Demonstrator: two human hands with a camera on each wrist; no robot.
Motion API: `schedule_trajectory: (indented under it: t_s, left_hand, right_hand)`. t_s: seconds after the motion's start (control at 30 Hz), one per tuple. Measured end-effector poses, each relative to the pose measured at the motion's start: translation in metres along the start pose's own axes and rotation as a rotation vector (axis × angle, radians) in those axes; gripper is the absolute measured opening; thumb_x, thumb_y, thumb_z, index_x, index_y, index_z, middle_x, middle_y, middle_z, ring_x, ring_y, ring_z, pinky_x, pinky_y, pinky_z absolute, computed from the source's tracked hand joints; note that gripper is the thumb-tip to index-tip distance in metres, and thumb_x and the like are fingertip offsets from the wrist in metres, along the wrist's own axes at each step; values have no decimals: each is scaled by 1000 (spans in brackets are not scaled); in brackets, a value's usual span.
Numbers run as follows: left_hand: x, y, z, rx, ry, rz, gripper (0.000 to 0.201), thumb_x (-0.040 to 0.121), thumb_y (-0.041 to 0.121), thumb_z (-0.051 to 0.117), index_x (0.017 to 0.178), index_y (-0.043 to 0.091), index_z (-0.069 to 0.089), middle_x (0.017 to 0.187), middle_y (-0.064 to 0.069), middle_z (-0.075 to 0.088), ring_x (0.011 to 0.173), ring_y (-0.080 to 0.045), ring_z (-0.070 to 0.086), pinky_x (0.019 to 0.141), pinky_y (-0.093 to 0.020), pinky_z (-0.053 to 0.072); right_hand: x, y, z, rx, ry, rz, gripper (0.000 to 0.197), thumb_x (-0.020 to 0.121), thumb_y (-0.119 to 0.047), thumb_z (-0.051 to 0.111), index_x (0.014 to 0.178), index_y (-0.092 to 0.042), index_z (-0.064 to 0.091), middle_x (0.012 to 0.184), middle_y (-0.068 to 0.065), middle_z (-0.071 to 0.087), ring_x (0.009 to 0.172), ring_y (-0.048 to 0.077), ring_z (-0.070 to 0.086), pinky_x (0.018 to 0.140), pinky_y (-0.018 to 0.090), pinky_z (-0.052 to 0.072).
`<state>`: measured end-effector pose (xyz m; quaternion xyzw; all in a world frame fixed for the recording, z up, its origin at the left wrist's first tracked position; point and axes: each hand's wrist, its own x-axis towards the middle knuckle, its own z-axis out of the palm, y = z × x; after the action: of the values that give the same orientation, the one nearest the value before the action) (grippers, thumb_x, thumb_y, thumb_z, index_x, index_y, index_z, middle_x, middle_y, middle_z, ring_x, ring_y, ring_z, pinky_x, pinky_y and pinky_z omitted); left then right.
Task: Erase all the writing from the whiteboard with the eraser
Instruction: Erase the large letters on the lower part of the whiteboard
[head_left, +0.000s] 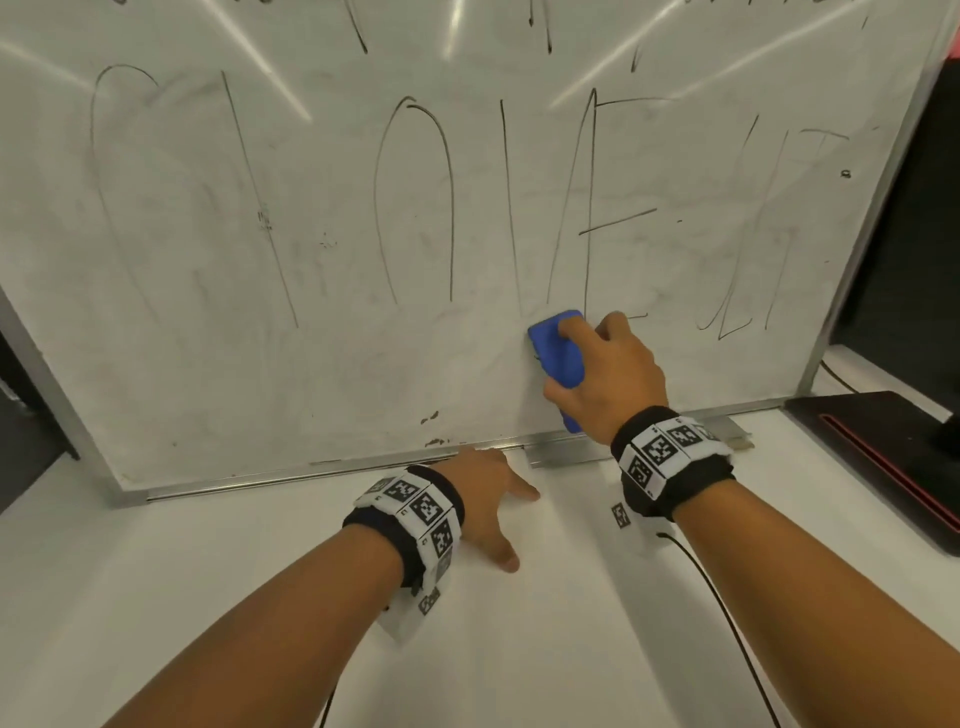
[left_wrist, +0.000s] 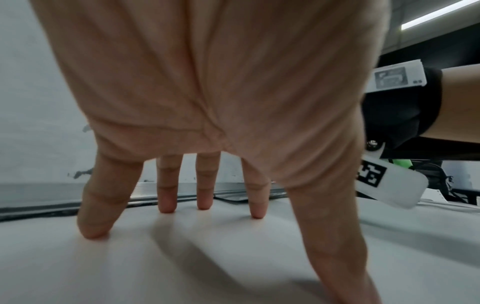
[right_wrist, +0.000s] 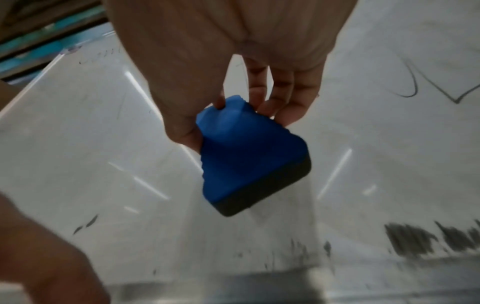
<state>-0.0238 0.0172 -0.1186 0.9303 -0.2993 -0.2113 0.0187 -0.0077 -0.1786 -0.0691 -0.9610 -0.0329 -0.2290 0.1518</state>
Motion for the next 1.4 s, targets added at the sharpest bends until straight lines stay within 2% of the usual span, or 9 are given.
schedule_trajectory:
  t_s: [0.1,0.2,0.43,0.6,0.77,0.93,1.1,1.27,1.4]
  left_hand:
    - [3,1,-2,7,-22,-22,100,59,63,85,147,44,40,124,4,40,126,-28,40,108,-46,39]
    - [8,2,-4,24,-46,-43,104,57,63,86,147,47,37,114,6,33,124,-31,36,106,-50,40]
    - [12,3,-6,5,-74,-61,108,52,62,88,146,49,37,128,3,38,126,-32,34,108,-54,38]
    - [9,7,-10,6,-92,-78,107,55,57,90,147,49,37,117,7,31,123,-30,33,105,-52,41]
    - [9,12,-14,32,-97,-93,110,54,57,91,147,51,33,112,7,28,120,-31,35,102,-52,43]
    - [9,11,-15,35,-107,-94,110,53,59,90,147,52,33,117,7,30,125,-31,35,106,-53,40]
    - [13,14,-21,58,-128,-122,112,50,63,89,145,56,32,136,4,33,130,-30,37,107,-54,40]
    - [16,17,-20,61,-127,-141,114,48,61,90,144,58,31,122,9,31,128,-28,39,106,-52,42]
    - [16,16,-19,68,-123,-149,114,47,62,90,144,60,29,132,7,34,129,-27,39,107,-52,41]
  right_hand:
    - [6,-5,-3,48,44,-26,54,77,-48,70,123,-34,44,101,1,40,75,23,52,62,38,55]
    - [0,-5,3,32,-70,-37,56,76,-50,70,122,-36,42,100,0,39,75,23,52,65,39,55]
    - [6,-4,0,67,-15,-40,56,74,-51,69,121,-35,45,99,-1,40,70,21,51,59,32,50]
    - [-5,8,2,-70,-235,-80,54,72,-53,70,115,-39,41,101,-3,40,71,20,50,59,31,46]
    - [5,13,-5,12,-64,-39,55,71,-50,71,115,-35,43,100,-3,40,69,20,51,60,33,50]
    - [-4,29,1,-25,-164,-54,53,74,-50,70,117,-37,41,104,-2,41,75,22,53,64,36,53]
    - [5,51,-5,162,120,104,53,77,-46,72,120,-33,42,105,0,41,77,23,54,63,37,54]
    - [-1,58,3,90,-25,-36,56,75,-47,72,121,-34,44,103,-1,40,76,21,52,64,37,55]
    - [6,77,-5,200,153,164,51,76,-46,72,116,-35,43,103,0,42,75,20,52,62,35,53]
